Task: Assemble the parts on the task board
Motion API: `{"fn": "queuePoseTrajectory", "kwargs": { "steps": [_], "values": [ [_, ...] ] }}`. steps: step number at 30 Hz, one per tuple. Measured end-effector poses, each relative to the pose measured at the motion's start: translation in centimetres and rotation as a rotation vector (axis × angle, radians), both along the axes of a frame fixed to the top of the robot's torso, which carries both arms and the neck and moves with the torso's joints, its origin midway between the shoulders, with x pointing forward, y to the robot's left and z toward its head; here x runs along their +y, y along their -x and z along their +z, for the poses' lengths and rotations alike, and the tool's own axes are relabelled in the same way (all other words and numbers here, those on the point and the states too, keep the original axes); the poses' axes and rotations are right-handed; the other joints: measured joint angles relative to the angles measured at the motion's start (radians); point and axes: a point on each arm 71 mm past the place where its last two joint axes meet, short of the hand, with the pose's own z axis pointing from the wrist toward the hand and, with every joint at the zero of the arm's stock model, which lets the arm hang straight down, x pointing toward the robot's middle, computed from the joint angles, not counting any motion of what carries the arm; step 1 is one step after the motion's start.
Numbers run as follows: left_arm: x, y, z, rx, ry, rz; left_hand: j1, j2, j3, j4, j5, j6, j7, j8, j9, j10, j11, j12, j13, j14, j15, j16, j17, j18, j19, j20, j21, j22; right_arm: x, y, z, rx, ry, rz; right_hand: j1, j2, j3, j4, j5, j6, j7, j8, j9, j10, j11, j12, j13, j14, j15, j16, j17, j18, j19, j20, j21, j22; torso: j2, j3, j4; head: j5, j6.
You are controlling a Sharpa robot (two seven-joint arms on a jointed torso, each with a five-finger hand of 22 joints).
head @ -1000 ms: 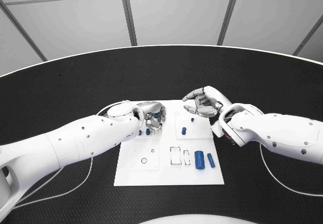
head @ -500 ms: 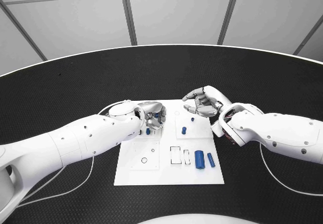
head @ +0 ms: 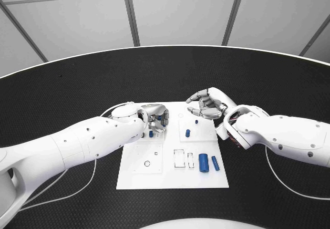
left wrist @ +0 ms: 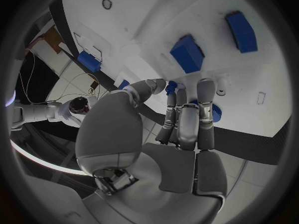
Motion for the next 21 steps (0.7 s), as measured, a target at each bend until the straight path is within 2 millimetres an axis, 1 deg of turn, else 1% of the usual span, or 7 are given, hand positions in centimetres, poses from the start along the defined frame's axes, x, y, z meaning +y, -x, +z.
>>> {"fn": "queuePoseTrajectory", "kwargs": {
  "steps": [3, 6, 9, 11, 14, 15, 21],
  "values": [
    [-0.02, -0.03, -0.03, 0.002, -0.003, 0.002, 0.0, 0.0, 0.003, 0.003, 0.0, 0.003, 0.003, 0.0, -0.001, 0.001, 0.001, 0.0, -0.002, 0.003, -0.003, 0.0, 0.0, 0.0, 0.0, 0.0, 0.0, 0.001, 0.01, 0.01, 0.0, 0.0, 0.0, 0.0, 0.0, 0.0, 0.0, 0.0, 0.0, 0.0, 0.0, 0.0, 0.0, 0.0, 0.0, 0.0, 0.0, 0.0, 0.0, 0.0, 0.0, 0.0, 0.0, 0.0, 0.0, 0.0, 0.0, -0.0001, 0.0001, 0.0, 0.0],
    [-0.01, -0.08, -0.07, 0.004, -0.006, 0.004, 0.001, 0.002, 0.004, 0.001, -0.001, 0.003, 0.003, -0.004, -0.003, 0.005, -0.002, -0.007, -0.004, 0.003, -0.003, 0.0, 0.002, 0.0, 0.001, -0.001, 0.004, 0.004, 0.01, 0.01, 0.0, 0.0, 0.0, 0.0, 0.0, 0.0, 0.0, 0.0, 0.0, 0.0, 0.0, 0.0, 0.0, 0.0, 0.0, 0.0, 0.0, 0.0, 0.0, 0.0, 0.001, 0.0, 0.0, 0.0, 0.0, 0.001, 0.0, -0.0001, 0.0, 0.0, 0.001],
    [0.03, -0.14, -0.09, 0.005, -0.008, 0.008, 0.003, 0.006, 0.01, 0.001, -0.004, 0.008, 0.001, -0.005, -0.005, 0.008, 0.0, -0.007, -0.005, 0.003, -0.003, 0.001, 0.007, 0.0, 0.008, -0.001, 0.009, 0.012, 0.0, 0.02, 0.01, 0.0, 0.0, 0.0, 0.0, 0.0, 0.0, 0.0, 0.0, 0.0, 0.0, 0.0, 0.0, 0.0, 0.0, 0.0, 0.0, 0.0, 0.0, 0.0, 0.001, 0.0, 0.0, 0.0, 0.0, 0.001, 0.0, -0.0001, -0.0001, 0.001, 0.001],
    [0.06, -0.18, -0.08, 0.003, -0.008, 0.01, 0.008, 0.011, 0.013, -0.002, -0.004, 0.012, 0.005, -0.011, -0.006, 0.014, 0.0, -0.007, -0.009, 0.006, -0.006, 0.004, 0.011, 0.0, 0.014, -0.002, 0.019, 0.02, 0.0, 0.02, 0.01, 0.0, 0.0, 0.0, 0.0, 0.0, 0.0, 0.0, 0.0, 0.0, 0.0, 0.0, 0.0, 0.0, 0.0, 0.0, 0.0, 0.0, 0.0, 0.0, 0.001, 0.0, 0.0, 0.0, 0.0, 0.001, 0.0, -0.0001, -0.0001, 0.001, 0.001],
    [0.1, -0.24, -0.06, -0.001, -0.005, 0.013, 0.015, 0.021, 0.018, -0.002, -0.005, 0.016, 0.002, -0.011, -0.008, 0.018, -0.004, -0.007, -0.013, 0.006, -0.006, 0.004, 0.012, 0.0, 0.015, -0.001, 0.025, 0.027, 0.0, 0.02, 0.01, 0.0, 0.0, 0.0, 0.0, 0.0, 0.0, 0.0, 0.0, 0.0, 0.0, 0.0, 0.0, 0.0, 0.0, 0.0, 0.0, 0.0, 0.0, 0.0, 0.001, 0.0, 0.0, 0.0, 0.0, 0.001, 0.0, -0.0001, -0.0002, 0.001, 0.0],
    [0.11, -0.25, -0.05, -0.003, -0.005, 0.014, 0.031, 0.036, 0.027, -0.01, -0.003, 0.016, 0.002, -0.011, -0.008, 0.021, 0.0, -0.011, -0.014, 0.008, -0.004, 0.004, 0.012, 0.0, 0.018, -0.004, 0.025, 0.03, 0.0, 0.02, 0.01, 0.0, 0.0, 0.0, 0.0, 0.0, 0.0, 0.0, 0.0, 0.0, 0.0, 0.0, 0.0, 0.0, 0.0, 0.0, 0.0, 0.0, 0.0, 0.0, 0.001, 0.0, 0.0, 0.0, 0.0, 0.001, 0.0, -0.0001, -0.0001, 0.001, 0.0],
    [0.07, -0.32, -0.01, -0.009, 0.0, 0.017, 0.029, 0.034, 0.027, -0.005, -0.003, 0.02, 0.005, -0.015, -0.01, 0.021, -0.001, -0.011, -0.016, 0.01, -0.003, 0.004, 0.012, 0.0, 0.019, -0.004, 0.029, 0.033, 0.01, 0.01, 0.0, 0.001, 0.0, 0.001, 0.0, 0.0, 0.0, 0.0, 0.0, 0.0, 0.0, 0.0, 0.0, 0.0, 0.0, 0.0, 0.0, 0.0, 0.0, 0.0, 0.001, 0.0, 0.0, 0.0, 0.0, 0.001, 0.0, -0.0003, -0.0004, 0.001, -0.001]
  ]
}}
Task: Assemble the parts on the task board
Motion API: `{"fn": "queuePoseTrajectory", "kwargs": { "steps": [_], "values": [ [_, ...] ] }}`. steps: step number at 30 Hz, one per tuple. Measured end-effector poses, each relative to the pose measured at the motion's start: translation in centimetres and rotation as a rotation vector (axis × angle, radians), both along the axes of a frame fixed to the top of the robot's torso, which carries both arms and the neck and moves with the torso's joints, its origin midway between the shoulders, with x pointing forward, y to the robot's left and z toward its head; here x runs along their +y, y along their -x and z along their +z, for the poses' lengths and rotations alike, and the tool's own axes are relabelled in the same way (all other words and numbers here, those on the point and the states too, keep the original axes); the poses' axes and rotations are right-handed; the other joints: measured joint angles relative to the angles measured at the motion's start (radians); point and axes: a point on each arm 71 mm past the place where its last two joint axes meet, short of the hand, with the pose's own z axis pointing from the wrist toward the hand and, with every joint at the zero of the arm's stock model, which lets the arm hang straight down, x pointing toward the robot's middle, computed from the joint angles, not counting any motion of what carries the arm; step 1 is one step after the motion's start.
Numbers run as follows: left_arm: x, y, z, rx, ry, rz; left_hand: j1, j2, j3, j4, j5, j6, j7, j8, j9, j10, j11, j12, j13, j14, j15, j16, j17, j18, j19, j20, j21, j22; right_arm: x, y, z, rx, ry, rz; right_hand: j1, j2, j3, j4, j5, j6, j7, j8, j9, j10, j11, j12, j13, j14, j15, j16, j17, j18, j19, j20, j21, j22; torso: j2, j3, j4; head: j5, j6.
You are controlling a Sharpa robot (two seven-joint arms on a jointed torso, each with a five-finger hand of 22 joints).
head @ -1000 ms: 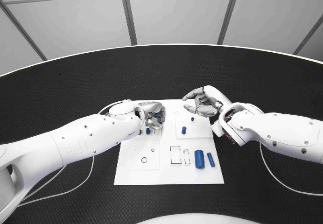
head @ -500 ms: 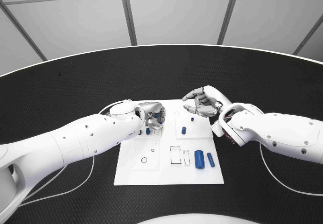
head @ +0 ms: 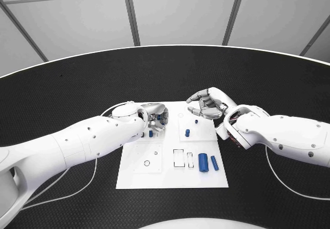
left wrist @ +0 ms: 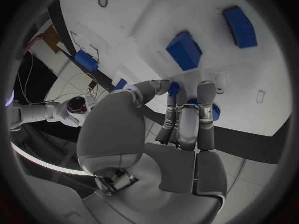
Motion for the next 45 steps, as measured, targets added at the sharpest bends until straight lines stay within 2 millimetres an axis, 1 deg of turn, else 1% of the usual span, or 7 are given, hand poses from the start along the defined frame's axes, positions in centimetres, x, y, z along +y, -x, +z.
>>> {"fn": "queuePoseTrajectory", "kwargs": {
  "steps": [15, 19, 23, 26, 31, 34, 45],
  "values": [
    [0.14, -0.17, -0.09, 0.004, -0.006, 0.006, 0.004, -0.004, 0.0, 0.0, 0.0, 0.004, -0.003, 0.0, -0.001, 0.003, -0.003, -0.001, -0.001, 0.003, -0.003, 0.004, 0.005, 0.001, 0.0, 0.0, 0.005, 0.003, 0.07, -0.03, -0.01, 0.001, 0.0, 0.002, 0.0, 0.0, 0.0, 0.0, 0.0, 0.0, 0.0, 0.0, 0.0, 0.0, 0.0, 0.0, 0.001, 0.0, 0.0, 0.0, 0.0, 0.0, 0.0, 0.0, 0.0, 0.0, -0.001, -0.0001, 0.0009, 0.001, -0.003],
    [0.27, -0.18, -0.15, 0.01, -0.012, 0.007, -0.003, -0.011, -0.003, 0.003, 0.0, 0.004, -0.004, -0.008, -0.004, 0.003, -0.003, -0.006, -0.001, 0.003, -0.004, 0.003, 0.003, 0.015, 0.0, 0.0, 0.005, 0.003, 0.07, -0.04, -0.02, 0.001, 0.0, 0.002, 0.0, 0.0, 0.0, 0.0, 0.0, 0.0, 0.0, 0.0, 0.0, 0.0, 0.0, 0.0, 0.001, 0.0, 0.0, 0.0, 0.0, 0.0, 0.0, 0.0, 0.0, 0.0, -0.001, 0.0, 0.0009, 0.002, -0.003],
    [0.42, -0.19, -0.17, 0.012, -0.015, 0.01, -0.013, -0.021, -0.01, 0.009, 0.0, 0.004, -0.005, -0.016, -0.007, 0.003, -0.003, -0.016, -0.008, 0.003, -0.004, 0.003, -0.007, 0.018, 0.0, 0.0, 0.006, 0.0, 0.05, -0.06, -0.03, 0.002, 0.001, 0.002, 0.0, 0.0, 0.0, 0.0, 0.0, 0.0, 0.0, 0.0, 0.0, 0.0, 0.0, 0.0, 0.001, 0.0, 0.0, 0.0, 0.0, 0.0, 0.0, 0.0, 0.0, 0.0, -0.001, -0.0001, 0.0009, 0.003, -0.004],
    [0.51, -0.21, -0.17, 0.01, -0.015, 0.013, -0.013, -0.021, -0.01, 0.009, 0.0, 0.005, -0.006, -0.016, -0.007, 0.003, -0.003, -0.016, -0.014, 0.003, -0.004, 0.003, -0.007, 0.008, 0.0, 0.0, 0.009, 0.001, 0.07, -0.07, -0.04, 0.002, 0.001, 0.002, 0.0, 0.0, 0.0, 0.0, 0.0, 0.0, 0.0, 0.0, 0.0, 0.0, 0.0, 0.0, 0.001, 0.0, 0.0, 0.0, 0.0, 0.0, 0.0, 0.0, 0.0, 0.0, -0.001, -0.0002, 0.0009, 0.003, -0.004],
    [0.6, -0.23, -0.16, 0.008, -0.015, 0.017, -0.013, -0.021, -0.016, 0.009, 0.0, 0.005, -0.006, -0.016, -0.008, 0.003, -0.003, -0.016, -0.014, 0.003, -0.004, 0.003, -0.002, 0.004, 0.001, -0.001, 0.011, 0.004, 0.09, -0.08, -0.05, 0.002, 0.001, 0.003, 0.0, 0.0, 0.0, 0.0, 0.0, 0.0, 0.0, 0.0, 0.0, 0.0, 0.0, 0.0, 0.001, 0.0, 0.0, 0.0, 0.0, 0.0, 0.0, 0.0, 0.0, 0.0, -0.001, -0.0003, 0.0007, 0.004, -0.004],
    [0.66, -0.24, -0.15, 0.006, -0.014, 0.02, -0.017, -0.025, -0.016, 0.009, 0.0, 0.005, -0.006, -0.016, -0.008, 0.003, -0.003, -0.016, -0.013, 0.003, -0.004, 0.003, -0.001, -0.017, 0.001, -0.001, 0.011, 0.005, 0.09, -0.09, -0.05, 0.002, 0.001, 0.004, 0.0, 0.0, 0.005, -0.005, 0.0, 0.0, 0.0, 0.0, 0.0, 0.0, 0.0, 0.0, 0.002, 0.0, 0.0, 0.0, 0.0, 0.0, 0.0, 0.0, 0.0, 0.001, -0.001, -0.0003, 0.0006, 0.005, -0.004],
    [0.92, -0.25, -0.12, 0.002, -0.012, 0.027, -0.023, -0.038, -0.033, 0.013, 0.0, -0.009, -0.004, -0.027, -0.013, 0.003, -0.003, -0.015, -0.014, 0.003, -0.004, 0.003, -0.01, -0.006, 0.001, -0.001, 0.01, 0.002, 0.08, -0.08, -0.05, 0.002, 0.001, 0.004, -0.004, 0.004, 0.005, -0.005, 0.0, 0.0, 0.0, 0.0, 0.0, 0.0, 0.0, 0.0, 0.003, 0.0, 0.0, 0.0, 0.0, 0.0, 0.0, 0.0, 0.0, 0.002, -0.001, -0.0001, 0.0006, 0.006, -0.004]
  ]
}}
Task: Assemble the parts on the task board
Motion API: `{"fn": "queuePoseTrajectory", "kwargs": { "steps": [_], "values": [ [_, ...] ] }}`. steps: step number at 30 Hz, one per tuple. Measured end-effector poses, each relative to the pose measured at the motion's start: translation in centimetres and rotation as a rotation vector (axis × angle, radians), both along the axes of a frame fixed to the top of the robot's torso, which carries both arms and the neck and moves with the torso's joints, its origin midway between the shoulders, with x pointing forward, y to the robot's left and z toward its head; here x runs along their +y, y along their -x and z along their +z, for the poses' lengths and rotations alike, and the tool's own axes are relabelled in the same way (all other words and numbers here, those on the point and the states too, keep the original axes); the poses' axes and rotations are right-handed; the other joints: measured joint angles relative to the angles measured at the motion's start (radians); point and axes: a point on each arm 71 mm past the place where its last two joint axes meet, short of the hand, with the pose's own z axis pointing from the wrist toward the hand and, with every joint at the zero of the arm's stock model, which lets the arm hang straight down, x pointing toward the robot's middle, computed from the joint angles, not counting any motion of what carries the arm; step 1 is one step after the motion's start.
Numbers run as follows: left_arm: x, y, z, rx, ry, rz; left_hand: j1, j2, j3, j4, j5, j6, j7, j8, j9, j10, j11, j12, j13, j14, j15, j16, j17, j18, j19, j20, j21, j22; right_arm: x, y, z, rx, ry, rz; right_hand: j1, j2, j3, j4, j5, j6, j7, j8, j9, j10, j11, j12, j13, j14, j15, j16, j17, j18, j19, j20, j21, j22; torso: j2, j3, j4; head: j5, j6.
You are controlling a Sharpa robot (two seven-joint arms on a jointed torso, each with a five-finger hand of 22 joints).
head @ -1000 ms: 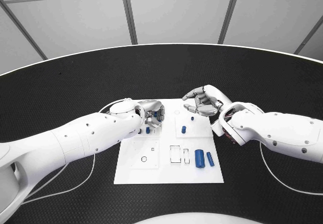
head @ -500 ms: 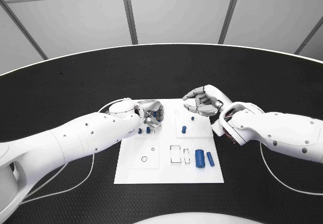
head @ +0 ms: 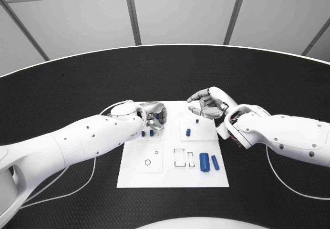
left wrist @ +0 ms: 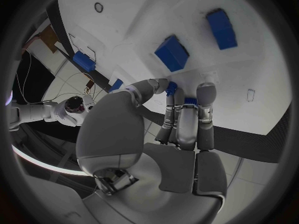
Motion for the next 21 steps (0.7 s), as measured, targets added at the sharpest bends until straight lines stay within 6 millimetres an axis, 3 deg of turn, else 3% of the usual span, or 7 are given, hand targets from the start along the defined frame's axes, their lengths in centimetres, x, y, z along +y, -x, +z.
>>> {"fn": "queuePoseTrajectory", "kwargs": {
  "steps": [8, 21],
  "values": [
    [0.24, 0.0, 0.04, -0.004, 0.002, 0.006, -0.004, -0.004, -0.02, 0.002, 0.0, -0.009, -0.003, 0.0, 0.0, -0.009, -0.005, -0.004, -0.006, 0.0, 0.0, 0.0, -0.007, 0.013, 0.001, -0.001, -0.005, -0.005, -0.03, 0.0, 0.01, -0.001, 0.0, 0.0, 0.0, 0.0, 0.0, 0.0, 0.0, 0.0, 0.0, 0.0, 0.0, 0.0, 0.0, 0.0, 0.0, 0.0, 0.0, 0.0, 0.0, 0.0, 0.0, 0.0, 0.0, 0.0, 0.0, 0.0002, -0.0001, 0.001, 0.001],
    [0.59, 0.05, 0.0, 0.001, -0.003, 0.011, -0.008, -0.008, -0.036, 0.006, 0.0, -0.013, -0.007, 0.0, 0.0, -0.015, -0.007, -0.004, -0.002, 0.0, 0.0, 0.0, -0.013, 0.007, 0.001, -0.001, -0.01, -0.01, -0.05, 0.01, 0.01, -0.001, 0.0, 0.0, 0.0, 0.0, 0.0, 0.0, 0.0, 0.0, 0.0, 0.0, 0.0, 0.0, 0.0, 0.0, 0.0, 0.0, 0.0, 0.0, 0.0, 0.0, 0.0, 0.0, 0.0, 0.0, 0.0, -0.0002, 0.0003, 0.001, 0.0]
  ]
}}
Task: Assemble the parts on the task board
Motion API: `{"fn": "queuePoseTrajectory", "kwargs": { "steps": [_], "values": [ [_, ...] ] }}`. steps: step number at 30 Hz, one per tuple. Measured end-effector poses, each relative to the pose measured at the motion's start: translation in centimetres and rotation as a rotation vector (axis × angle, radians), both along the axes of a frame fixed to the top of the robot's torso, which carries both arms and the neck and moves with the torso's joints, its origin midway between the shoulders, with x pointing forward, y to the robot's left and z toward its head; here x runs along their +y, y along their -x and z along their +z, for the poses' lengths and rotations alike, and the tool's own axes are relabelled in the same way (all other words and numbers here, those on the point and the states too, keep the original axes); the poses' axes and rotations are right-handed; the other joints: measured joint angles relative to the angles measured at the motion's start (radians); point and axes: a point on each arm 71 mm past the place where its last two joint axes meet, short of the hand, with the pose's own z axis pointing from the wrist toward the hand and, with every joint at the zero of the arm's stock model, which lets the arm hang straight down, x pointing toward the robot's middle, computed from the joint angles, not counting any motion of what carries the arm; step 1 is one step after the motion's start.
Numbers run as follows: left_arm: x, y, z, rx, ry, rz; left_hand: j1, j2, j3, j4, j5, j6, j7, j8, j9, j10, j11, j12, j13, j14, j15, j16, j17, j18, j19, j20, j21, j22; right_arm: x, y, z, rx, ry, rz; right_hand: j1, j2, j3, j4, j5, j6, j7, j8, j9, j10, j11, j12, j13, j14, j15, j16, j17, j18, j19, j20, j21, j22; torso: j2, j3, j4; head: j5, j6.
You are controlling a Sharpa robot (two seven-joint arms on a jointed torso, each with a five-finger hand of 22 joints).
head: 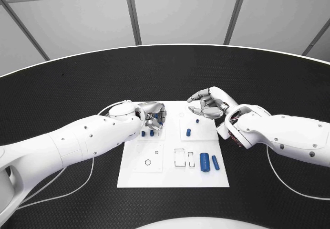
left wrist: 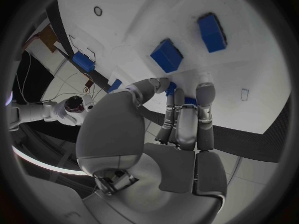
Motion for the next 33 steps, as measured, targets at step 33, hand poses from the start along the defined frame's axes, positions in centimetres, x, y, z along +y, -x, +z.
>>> {"fn": "queuePoseTrajectory", "kwargs": {
  "steps": [33],
  "values": [
    [0.08, 0.09, -0.07, 0.014, -0.002, -0.002, 0.01, 0.011, 0.01, -0.001, 0.0, 0.015, 0.004, -0.009, -0.004, -0.003, 0.004, -0.005, 0.0, 0.0, 0.0, 0.0, -0.006, -0.01, 0.012, 0.0, -0.001, 0.015, 0.05, 0.03, 0.01, 0.0, -0.001, 0.002, 0.0, 0.0, 0.0, 0.0, 0.0, 0.0, 0.0, 0.0, 0.0, 0.0, 0.0, 0.0, 0.001, 0.0, 0.0, 0.0, 0.002, 0.0, 0.0, 0.0, 0.0, 0.001, 0.0, 0.0009, -0.0005, 0.002, -0.002]
  ]
}}
